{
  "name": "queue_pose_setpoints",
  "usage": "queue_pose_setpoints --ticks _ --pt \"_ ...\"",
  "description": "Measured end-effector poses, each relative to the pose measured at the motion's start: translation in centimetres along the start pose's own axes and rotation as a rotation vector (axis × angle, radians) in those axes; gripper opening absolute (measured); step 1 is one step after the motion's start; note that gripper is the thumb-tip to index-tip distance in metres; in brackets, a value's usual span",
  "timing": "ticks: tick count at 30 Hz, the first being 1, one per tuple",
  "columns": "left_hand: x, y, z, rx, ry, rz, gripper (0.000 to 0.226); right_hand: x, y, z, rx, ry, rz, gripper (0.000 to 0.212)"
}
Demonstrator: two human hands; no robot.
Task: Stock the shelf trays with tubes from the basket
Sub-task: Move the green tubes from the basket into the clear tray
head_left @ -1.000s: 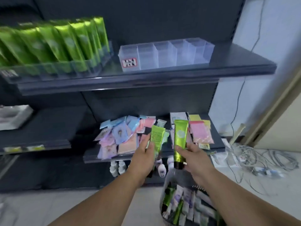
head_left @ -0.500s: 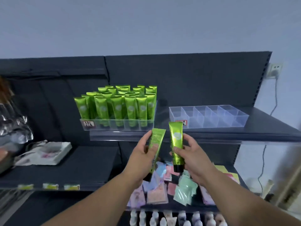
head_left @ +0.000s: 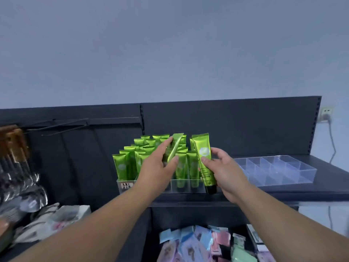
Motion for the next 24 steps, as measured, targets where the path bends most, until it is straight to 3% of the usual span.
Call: queue_pose_setpoints --ticks 3,6,10,15,24 --pt "-0.5 0.9 2.3 -0.054 -0.042 0.025 0.036 1.7 -0.2 1.3 -0.002 0.039 -0.039 0.04" --pt "-1.1 0.9 4.8 -0.087 -0.073 0.018 0.022 3.5 0.0 3.0 0.009 0.084 -0.047 0.032" --pt "-1.7 0.2 8.5 -0.127 -0.111 -0.064 0.033 6.2 0.2 5.7 0.053 0.151 -0.039 0.023" --pt "-1.8 -1.0 12.9 -0.118 -0.173 -0.078 0.05 8.9 0.4 10.1 0.1 0.221 -0.076 0.047" --pt "1.1 -1.5 19.6 -0.221 -0.165 -0.009 0.044 11.7 1.4 17.2 0.115 0.304 -0.143 0.024"
Point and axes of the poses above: each hand's wrist, its own z-axis towards the middle knuckle, its own y-axis out of the back of the hand, x = y × z, the point moved 7 cm from there along z, towards the middle knuckle, and after that the axes turned 10 degrees about -y, right-handed, at the moved point
